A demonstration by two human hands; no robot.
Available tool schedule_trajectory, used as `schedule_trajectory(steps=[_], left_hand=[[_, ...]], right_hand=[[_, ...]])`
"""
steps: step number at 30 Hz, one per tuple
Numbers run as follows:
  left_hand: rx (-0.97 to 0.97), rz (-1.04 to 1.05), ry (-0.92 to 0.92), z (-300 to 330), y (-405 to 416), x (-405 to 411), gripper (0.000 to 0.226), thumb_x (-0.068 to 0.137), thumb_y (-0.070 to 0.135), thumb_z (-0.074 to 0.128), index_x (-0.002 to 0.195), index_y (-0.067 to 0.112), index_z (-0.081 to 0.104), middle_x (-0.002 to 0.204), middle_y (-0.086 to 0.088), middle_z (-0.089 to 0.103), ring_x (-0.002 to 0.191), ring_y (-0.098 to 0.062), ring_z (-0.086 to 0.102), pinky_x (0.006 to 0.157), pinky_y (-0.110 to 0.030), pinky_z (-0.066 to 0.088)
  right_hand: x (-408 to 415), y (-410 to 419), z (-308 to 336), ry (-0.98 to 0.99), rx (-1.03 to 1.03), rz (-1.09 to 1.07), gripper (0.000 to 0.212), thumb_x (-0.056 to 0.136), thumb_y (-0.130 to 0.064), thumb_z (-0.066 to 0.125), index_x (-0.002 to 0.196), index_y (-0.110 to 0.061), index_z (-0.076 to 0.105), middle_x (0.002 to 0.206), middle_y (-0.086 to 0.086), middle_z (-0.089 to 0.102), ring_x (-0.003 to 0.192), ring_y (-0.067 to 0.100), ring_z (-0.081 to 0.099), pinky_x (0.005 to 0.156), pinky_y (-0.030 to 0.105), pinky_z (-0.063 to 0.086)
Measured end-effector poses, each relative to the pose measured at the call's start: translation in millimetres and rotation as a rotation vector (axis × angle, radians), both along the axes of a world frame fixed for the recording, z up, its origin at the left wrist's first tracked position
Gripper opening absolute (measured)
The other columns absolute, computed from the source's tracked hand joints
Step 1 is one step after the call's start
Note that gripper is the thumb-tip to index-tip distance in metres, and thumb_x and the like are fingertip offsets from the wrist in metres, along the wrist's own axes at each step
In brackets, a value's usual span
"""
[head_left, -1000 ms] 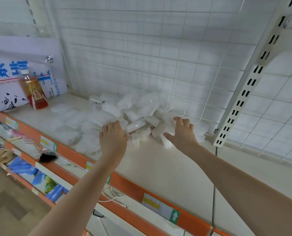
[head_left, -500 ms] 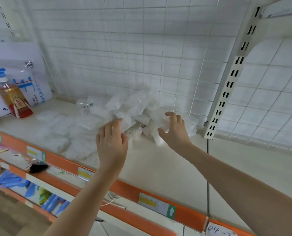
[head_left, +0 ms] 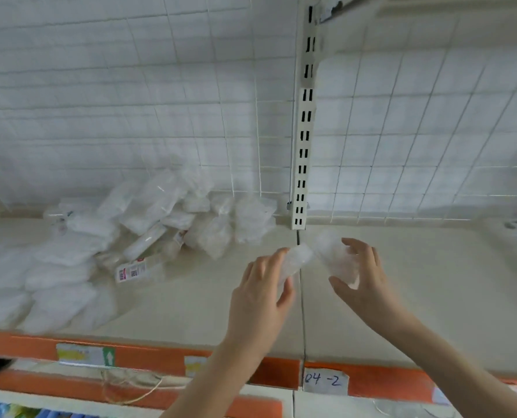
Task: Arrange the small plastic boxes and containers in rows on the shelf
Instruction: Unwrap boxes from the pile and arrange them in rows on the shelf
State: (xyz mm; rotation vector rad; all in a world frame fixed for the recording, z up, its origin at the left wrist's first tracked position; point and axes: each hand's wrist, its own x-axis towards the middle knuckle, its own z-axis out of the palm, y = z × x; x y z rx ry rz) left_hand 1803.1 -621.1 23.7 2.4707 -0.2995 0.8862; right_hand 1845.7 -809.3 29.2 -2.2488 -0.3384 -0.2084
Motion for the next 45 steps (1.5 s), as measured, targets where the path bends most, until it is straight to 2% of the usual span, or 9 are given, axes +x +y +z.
schedule_trajectory(steps=[5, 13, 19, 23, 26, 30, 33, 37, 45], left_hand=[[-0.056, -0.162, 0.065, -9.8, -64.9, 10.7, 0.042, 0.085, 0.035, 0.042, 0.127, 0.026, 0.039, 0.095, 0.005, 0.059, 0.085, -0.008, 0.057, 0.062, -0.022, 0.054], [-0.222, -0.364, 0.134, -17.0, -165.0, 23.4, 0.039, 0.086, 0.038, 0.046, 0.123, 0.024, 0.039, 0.104, 0.002, 0.059, 0.091, -0.006, 0.056, 0.074, -0.015, 0.048], [-0.344, -0.404, 0.260, -20.0, -220.0, 31.4, 0.026, 0.082, 0.028, 0.049, 0.103, 0.028, 0.036, 0.093, 0.004, 0.054, 0.080, -0.013, 0.055, 0.067, -0.026, 0.048], [-0.427, -0.355, 0.283, -21.7, -236.5, 38.2, 0.027, 0.089, 0.020, 0.055, 0.112, 0.009, 0.048, 0.100, 0.000, 0.057, 0.085, -0.014, 0.056, 0.069, -0.009, 0.042], [-0.488, -0.348, 0.367, -22.0, -237.4, 37.8, 0.031, 0.090, 0.017, 0.056, 0.119, 0.009, 0.048, 0.106, -0.001, 0.060, 0.089, -0.013, 0.061, 0.067, -0.005, 0.043], [-0.571, -0.321, 0.397, -21.3, -234.6, 38.6, 0.028, 0.090, 0.019, 0.057, 0.114, 0.027, 0.045, 0.099, 0.007, 0.060, 0.080, 0.007, 0.062, 0.059, -0.013, 0.050], [-0.689, -0.313, 0.419, -19.3, -232.3, 39.0, 0.026, 0.087, 0.030, 0.058, 0.108, 0.036, 0.044, 0.096, 0.012, 0.061, 0.084, 0.003, 0.062, 0.064, -0.020, 0.053], [-0.905, -0.383, 0.570, -19.4, -228.3, 37.0, 0.043, 0.070, 0.045, 0.058, 0.107, 0.024, 0.052, 0.095, 0.010, 0.065, 0.088, -0.005, 0.064, 0.071, -0.023, 0.053], [-1.064, -0.426, 0.533, -5.6, -233.1, 34.2, 0.023, 0.078, 0.024, 0.059, 0.093, 0.009, 0.051, 0.082, -0.003, 0.063, 0.072, -0.005, 0.061, 0.058, -0.014, 0.048]], right_hand=[[-28.7, -75.7, -5.3, 0.017, -0.103, -0.172, 0.057, 0.084, -0.020, 0.066, 0.133, -0.025, 0.038, 0.121, -0.015, 0.035, 0.100, 0.009, 0.047, 0.078, 0.027, 0.038], [-52.8, -175.8, -15.3, 0.009, -0.165, -0.377, 0.056, 0.081, -0.015, 0.071, 0.130, -0.019, 0.045, 0.121, -0.010, 0.039, 0.115, 0.014, 0.043, 0.094, 0.022, 0.030], [-55.2, -205.0, -24.1, -0.002, -0.188, -0.344, 0.055, 0.080, -0.009, 0.069, 0.129, -0.016, 0.046, 0.123, -0.011, 0.039, 0.120, 0.011, 0.039, 0.098, 0.017, 0.026], [-48.3, -213.2, -27.7, -0.007, -0.191, -0.337, 0.058, 0.076, -0.002, 0.063, 0.130, -0.016, 0.045, 0.131, -0.003, 0.037, 0.126, 0.011, 0.033, 0.102, 0.017, 0.023], [-40.9, -220.2, -28.0, -0.001, -0.182, -0.323, 0.061, 0.074, -0.001, 0.059, 0.131, -0.019, 0.043, 0.134, -0.001, 0.036, 0.127, 0.013, 0.032, 0.101, 0.022, 0.028], [-40.8, -216.8, -33.2, -0.010, -0.260, -0.351, 0.054, 0.080, -0.017, 0.059, 0.130, -0.025, 0.041, 0.133, -0.008, 0.039, 0.122, 0.011, 0.041, 0.092, 0.023, 0.040], [-41.6, -213.5, -36.2, -0.046, -0.328, -0.324, 0.053, 0.079, -0.027, 0.055, 0.129, -0.030, 0.038, 0.133, -0.009, 0.041, 0.121, 0.011, 0.044, 0.093, 0.022, 0.035], [-42.1, -217.6, -33.9, -0.063, -0.255, -0.270, 0.047, 0.082, -0.042, 0.046, 0.128, -0.036, 0.037, 0.133, -0.015, 0.040, 0.122, 0.005, 0.039, 0.096, 0.020, 0.031], [-47.8, -213.1, -24.1, -0.178, -0.112, -0.189, 0.036, 0.088, -0.043, 0.049, 0.122, -0.030, 0.048, 0.124, -0.018, 0.045, 0.119, -0.001, 0.042, 0.096, 0.021, 0.038]])
